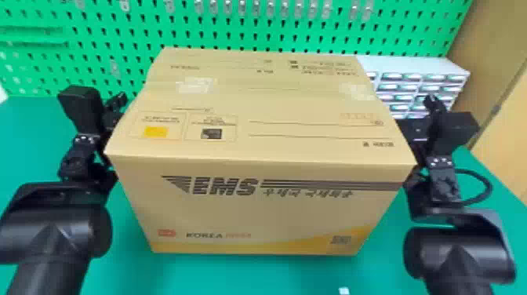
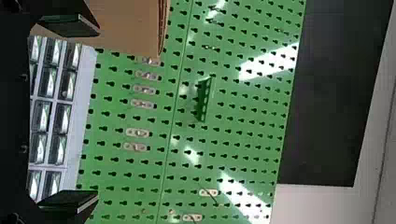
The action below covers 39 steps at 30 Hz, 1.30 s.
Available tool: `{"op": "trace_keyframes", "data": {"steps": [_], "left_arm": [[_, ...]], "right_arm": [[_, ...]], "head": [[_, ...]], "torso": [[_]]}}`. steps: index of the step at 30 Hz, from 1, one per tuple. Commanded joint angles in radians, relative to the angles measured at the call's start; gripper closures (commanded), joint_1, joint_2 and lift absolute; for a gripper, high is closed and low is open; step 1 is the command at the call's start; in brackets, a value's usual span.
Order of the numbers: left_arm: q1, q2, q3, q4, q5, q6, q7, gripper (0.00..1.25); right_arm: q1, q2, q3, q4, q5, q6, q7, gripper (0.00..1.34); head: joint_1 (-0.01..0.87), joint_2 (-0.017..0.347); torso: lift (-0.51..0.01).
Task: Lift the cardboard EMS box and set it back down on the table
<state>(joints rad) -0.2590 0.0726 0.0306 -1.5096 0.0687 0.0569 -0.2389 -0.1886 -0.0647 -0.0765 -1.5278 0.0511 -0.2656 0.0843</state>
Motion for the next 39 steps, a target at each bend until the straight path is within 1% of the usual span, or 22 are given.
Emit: {"op": "trace_keyframes", "data": {"steps": [1,6,10,12,14,20,23,32,36,39], "left_arm": [[0.007,0.0,0.005,0.0,-0.01,0.009,-0.04,0.51],[0.021,0.0,0.015,0.002,-0.02,0.02,-0.04,0.51],[0.041,0.0,0.022,0.014,-0.024,0.024,-0.04,0.51],[0.052,0.0,0.028,0.023,-0.027,0.026,-0.04,0.51],[0.061,0.001,0.032,0.042,-0.021,0.026,-0.042,0.51],[0.084,0.001,0.037,0.124,-0.02,0.006,-0.042,0.51],[0.093,0.001,0.04,0.138,-0.021,0.004,-0.042,0.51],[0.081,0.001,0.058,0.141,-0.027,0.004,-0.042,0.52],[0.075,0.001,0.083,0.14,-0.035,0.001,-0.042,0.52],[0.07,0.001,0.103,0.137,-0.04,-0.003,-0.042,0.52]], "right_arm": [[0.003,0.002,0.003,0.003,0.003,0.008,0.0,0.08],[0.014,0.008,-0.005,0.031,0.009,0.011,0.0,0.08],[0.023,0.011,-0.012,0.064,-0.014,0.011,0.0,0.08],[0.031,0.011,-0.02,0.069,-0.001,0.016,0.0,0.08],[0.037,0.011,-0.028,0.083,0.012,0.016,0.0,0.08],[0.061,0.013,-0.046,0.118,0.013,0.016,0.0,0.08],[0.067,0.016,-0.049,0.13,0.016,0.016,0.0,0.08],[0.069,0.02,-0.066,0.132,0.019,0.012,0.0,0.08],[0.08,0.022,-0.097,0.112,0.021,0.006,0.0,0.08],[0.093,0.025,-0.132,0.083,0.039,0.006,0.0,0.08]], "head": [[0.678,-0.014],[0.678,-0.014],[0.678,-0.014],[0.678,-0.014],[0.678,-0.014],[0.678,-0.014],[0.678,-0.014],[0.678,-0.014],[0.678,-0.014],[0.678,-0.014]], "torso": [[-0.096],[-0.096],[-0.096],[-0.096],[-0.096],[-0.096],[-0.096],[-0.096],[-0.096],[-0.096]]}}
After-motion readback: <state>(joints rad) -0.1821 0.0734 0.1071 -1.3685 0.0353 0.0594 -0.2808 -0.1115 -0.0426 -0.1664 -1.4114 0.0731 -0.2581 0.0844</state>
